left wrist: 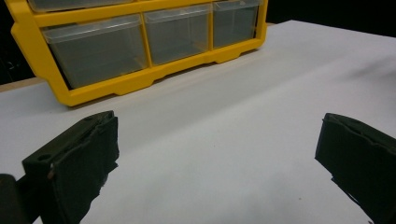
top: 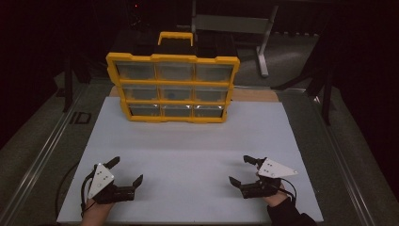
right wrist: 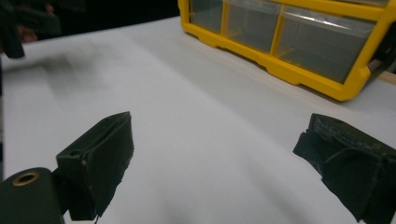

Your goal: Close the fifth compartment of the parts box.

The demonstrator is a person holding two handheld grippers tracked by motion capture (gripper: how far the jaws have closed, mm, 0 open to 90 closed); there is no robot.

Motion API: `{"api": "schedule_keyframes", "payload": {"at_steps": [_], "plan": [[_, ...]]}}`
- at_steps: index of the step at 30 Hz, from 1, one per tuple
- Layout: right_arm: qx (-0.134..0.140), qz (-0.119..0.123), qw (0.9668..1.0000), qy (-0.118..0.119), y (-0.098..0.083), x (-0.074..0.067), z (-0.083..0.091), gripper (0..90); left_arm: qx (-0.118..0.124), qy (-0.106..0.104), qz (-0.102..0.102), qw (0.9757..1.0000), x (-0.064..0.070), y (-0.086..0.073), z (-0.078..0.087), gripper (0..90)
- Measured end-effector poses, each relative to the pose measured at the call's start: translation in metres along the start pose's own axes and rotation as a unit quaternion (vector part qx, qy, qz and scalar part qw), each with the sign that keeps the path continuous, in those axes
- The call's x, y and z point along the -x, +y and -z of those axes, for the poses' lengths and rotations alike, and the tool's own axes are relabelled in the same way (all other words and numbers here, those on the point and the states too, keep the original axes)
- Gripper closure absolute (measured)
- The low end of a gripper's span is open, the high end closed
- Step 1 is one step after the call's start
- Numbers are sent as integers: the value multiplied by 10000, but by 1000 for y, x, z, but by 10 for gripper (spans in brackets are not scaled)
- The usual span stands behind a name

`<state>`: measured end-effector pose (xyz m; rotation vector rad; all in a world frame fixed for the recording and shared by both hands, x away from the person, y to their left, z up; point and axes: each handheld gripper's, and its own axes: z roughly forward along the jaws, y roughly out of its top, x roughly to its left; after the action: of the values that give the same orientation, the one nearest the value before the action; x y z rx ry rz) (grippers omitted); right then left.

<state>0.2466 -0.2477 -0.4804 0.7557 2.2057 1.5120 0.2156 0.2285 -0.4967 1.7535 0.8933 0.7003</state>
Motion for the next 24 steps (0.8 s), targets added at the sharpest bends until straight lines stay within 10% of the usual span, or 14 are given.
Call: {"api": "schedule_keyframes", "payload": {"at_steps": [24], "plan": [[-398,-18,9983,-433,-27,19,0,84,11,-22,-7,10000,0,0,0,0]]}}
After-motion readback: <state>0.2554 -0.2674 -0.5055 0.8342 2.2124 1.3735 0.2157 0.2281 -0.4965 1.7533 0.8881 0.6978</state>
